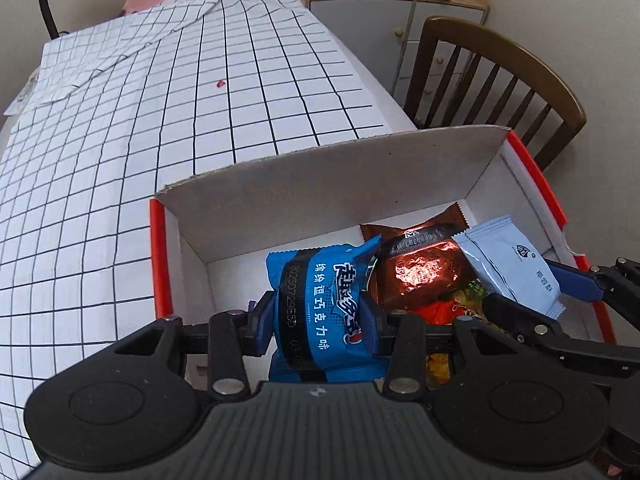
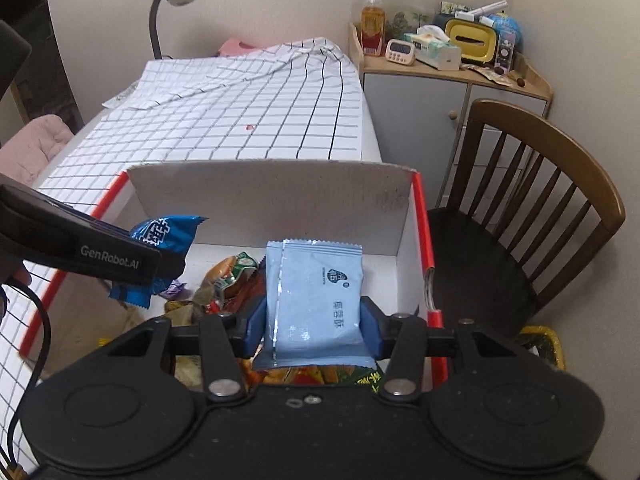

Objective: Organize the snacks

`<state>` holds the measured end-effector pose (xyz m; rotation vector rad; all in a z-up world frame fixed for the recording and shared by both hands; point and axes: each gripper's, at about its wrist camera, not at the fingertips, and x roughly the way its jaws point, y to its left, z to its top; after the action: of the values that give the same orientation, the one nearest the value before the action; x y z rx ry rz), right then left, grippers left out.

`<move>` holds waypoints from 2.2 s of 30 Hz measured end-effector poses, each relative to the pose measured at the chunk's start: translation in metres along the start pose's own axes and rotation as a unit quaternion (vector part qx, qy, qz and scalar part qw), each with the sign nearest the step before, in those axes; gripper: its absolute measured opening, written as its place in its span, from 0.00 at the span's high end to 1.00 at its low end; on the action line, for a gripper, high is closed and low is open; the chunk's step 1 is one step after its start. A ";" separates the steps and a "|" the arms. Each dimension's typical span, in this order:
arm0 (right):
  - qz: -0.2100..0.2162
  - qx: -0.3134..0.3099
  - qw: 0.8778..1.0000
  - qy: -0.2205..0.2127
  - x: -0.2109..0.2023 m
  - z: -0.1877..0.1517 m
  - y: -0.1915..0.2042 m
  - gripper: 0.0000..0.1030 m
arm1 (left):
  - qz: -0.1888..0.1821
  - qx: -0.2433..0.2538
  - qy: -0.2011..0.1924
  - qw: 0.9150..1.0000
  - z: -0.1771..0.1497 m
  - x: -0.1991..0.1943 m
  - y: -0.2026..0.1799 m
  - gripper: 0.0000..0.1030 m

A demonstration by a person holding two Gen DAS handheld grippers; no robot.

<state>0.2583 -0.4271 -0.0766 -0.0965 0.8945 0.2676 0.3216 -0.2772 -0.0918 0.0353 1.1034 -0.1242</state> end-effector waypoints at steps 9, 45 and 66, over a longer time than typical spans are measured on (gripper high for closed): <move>0.007 -0.013 1.000 0.010 0.012 -0.004 0.004 0.53 | 0.017 0.008 0.017 1.000 -0.005 0.025 -0.004 0.59; 0.032 0.016 0.995 -0.096 -0.075 -0.008 0.024 0.03 | -0.053 0.020 -0.090 0.994 -0.038 -0.077 0.022 0.30; 0.053 0.101 0.983 -0.147 -0.143 -0.027 0.064 0.00 | -0.096 0.017 -0.152 0.984 -0.093 -0.153 0.071 0.03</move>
<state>0.1354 -0.3974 0.0195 0.1764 0.6287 0.2802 0.1794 -0.1860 0.0009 -0.0581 0.7979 -0.3113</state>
